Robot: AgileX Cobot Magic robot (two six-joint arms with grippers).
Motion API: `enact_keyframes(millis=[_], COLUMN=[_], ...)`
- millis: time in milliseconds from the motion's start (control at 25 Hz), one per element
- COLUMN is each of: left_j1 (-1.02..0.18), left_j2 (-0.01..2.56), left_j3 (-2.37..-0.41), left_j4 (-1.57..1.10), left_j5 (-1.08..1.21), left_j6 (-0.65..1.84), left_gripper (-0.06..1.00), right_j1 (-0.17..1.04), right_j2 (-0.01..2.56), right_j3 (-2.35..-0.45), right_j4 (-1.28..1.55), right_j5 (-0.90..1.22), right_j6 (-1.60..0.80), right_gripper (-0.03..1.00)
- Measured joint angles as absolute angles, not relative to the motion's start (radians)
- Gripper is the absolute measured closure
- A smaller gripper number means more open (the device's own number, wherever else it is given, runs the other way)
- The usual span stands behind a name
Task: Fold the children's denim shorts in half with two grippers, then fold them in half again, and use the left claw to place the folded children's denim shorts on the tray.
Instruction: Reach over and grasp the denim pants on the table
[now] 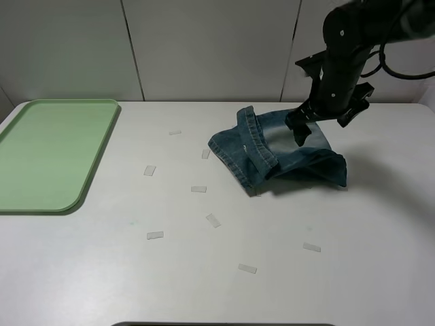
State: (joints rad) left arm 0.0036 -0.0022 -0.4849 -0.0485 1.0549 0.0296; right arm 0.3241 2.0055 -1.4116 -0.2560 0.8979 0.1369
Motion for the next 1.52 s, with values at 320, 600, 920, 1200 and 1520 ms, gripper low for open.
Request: enact_keyframes(millis=[320,600,920,1200,1520], left_j1=[0.004,0.004,0.004,0.004,0.004], left_j2=[-0.002,-0.002,-0.002,-0.002,-0.002], left_j3=[-0.485,-0.485,-0.485,-0.485,-0.485], left_j4=[-0.048,-0.048,-0.048,-0.048,-0.048], left_j5=[1.055,1.055,1.055,1.055,1.055], left_j6=[0.03,0.03,0.031,0.031,0.031], left_gripper=[0.04,0.04,0.04,0.04,0.04], right_j1=[0.315,0.389,0.513,0.621,0.654], right_j2=[2.082,2.118,2.137,2.137,2.124], right_j3=[-1.412,-1.437,-1.564,-1.628,-1.662], right_j4=[-0.241,-0.226,-0.245,-0.244,-0.242], right_j5=[0.802,0.79,0.862,0.891,1.078], right_j6=[0.135,0.135,0.135,0.135,0.126], right_gripper=[0.27,0.27,0.27,0.27,0.27])
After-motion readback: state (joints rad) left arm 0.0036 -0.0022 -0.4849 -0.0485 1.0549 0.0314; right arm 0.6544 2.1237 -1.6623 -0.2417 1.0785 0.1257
